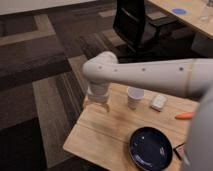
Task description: Push the ceramic bowl across the table
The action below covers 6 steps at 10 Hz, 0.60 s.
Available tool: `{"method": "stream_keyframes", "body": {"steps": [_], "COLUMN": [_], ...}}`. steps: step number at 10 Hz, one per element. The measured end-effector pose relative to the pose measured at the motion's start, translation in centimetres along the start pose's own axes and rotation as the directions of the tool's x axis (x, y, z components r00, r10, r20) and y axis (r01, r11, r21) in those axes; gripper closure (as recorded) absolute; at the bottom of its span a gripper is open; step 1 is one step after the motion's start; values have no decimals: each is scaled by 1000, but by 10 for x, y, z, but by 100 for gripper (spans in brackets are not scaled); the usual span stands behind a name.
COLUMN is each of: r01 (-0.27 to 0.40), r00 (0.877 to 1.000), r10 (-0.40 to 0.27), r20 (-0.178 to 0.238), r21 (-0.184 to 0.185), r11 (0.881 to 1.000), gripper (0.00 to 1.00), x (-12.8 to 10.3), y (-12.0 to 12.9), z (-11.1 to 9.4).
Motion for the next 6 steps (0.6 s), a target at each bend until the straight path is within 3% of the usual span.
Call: {"method": "stream_keyframes", "body": {"steps": [1, 3, 6], "r01": [-86, -189, -202], "r00": [996, 981, 978], "r10": [87, 189, 202], "r20": [20, 53, 57], "r21": [-14, -9, -10], "r11": [996, 982, 979], "gripper": [35, 35, 35], "x": [6, 15, 17], "y": [-51, -106, -111], "z": [-14, -31, -33]}}
